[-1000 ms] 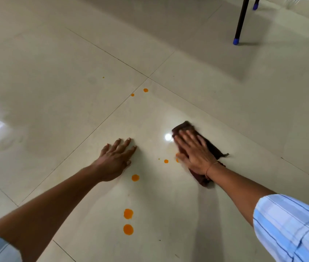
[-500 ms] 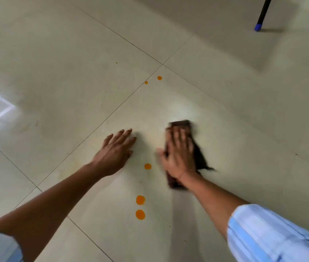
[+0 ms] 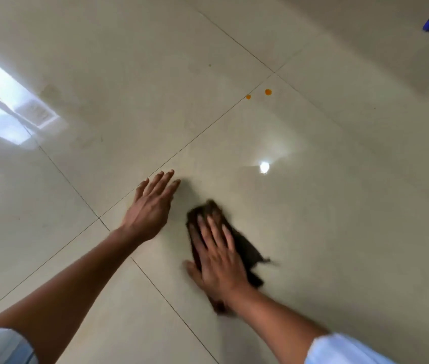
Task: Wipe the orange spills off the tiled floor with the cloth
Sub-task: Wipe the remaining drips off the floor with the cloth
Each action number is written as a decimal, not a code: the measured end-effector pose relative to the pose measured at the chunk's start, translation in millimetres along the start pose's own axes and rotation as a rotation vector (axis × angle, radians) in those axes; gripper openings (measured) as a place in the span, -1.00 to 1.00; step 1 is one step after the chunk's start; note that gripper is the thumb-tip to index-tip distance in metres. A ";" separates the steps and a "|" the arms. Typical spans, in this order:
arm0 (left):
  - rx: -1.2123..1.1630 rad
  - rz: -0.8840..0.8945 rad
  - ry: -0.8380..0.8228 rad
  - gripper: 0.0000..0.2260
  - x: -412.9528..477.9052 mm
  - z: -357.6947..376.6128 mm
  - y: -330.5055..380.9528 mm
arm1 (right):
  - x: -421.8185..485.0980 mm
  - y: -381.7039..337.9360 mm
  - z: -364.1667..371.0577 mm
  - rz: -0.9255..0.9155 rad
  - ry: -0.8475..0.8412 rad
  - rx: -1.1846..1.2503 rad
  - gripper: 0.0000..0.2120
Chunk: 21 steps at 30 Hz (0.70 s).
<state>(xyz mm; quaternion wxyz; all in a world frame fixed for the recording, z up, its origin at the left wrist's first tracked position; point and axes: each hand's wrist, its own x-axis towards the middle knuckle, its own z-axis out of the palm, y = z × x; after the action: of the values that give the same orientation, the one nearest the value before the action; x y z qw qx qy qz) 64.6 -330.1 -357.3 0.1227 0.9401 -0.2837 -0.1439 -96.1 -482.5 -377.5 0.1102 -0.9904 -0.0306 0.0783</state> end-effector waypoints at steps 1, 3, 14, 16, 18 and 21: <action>-0.001 -0.001 -0.004 -0.58 -3.3 -1.7 -3.3 | -35.3 8.9 -2.0 -0.044 -0.038 -0.014 -0.28; 0.020 0.008 -0.028 -0.56 -11.6 -1.1 -6.3 | -55.0 51.9 -7.6 -0.021 0.018 -0.048 -0.28; -0.076 -0.167 0.063 -0.54 -71.4 24.2 -24.0 | -57.6 39.4 -6.1 -0.120 -0.075 -0.063 -0.27; -0.079 -0.187 0.070 -0.54 -88.2 26.7 -26.6 | -31.9 79.4 -16.9 0.037 -0.008 -0.087 -0.28; -0.077 -0.193 0.062 -0.52 -103.3 31.2 -32.3 | 42.6 70.2 -25.4 0.205 0.044 -0.062 -0.27; -0.124 -0.298 0.104 -0.51 -119.4 26.3 -47.5 | 118.6 -30.8 -7.1 0.063 0.041 -0.022 -0.23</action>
<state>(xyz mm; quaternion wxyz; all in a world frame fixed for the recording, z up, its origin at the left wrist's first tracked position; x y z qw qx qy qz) -15.9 -227.7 -372.6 0.1723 0.9686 -0.1248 -0.1288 20.6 -444.8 -381.4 0.0975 -0.9934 0.0021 0.0609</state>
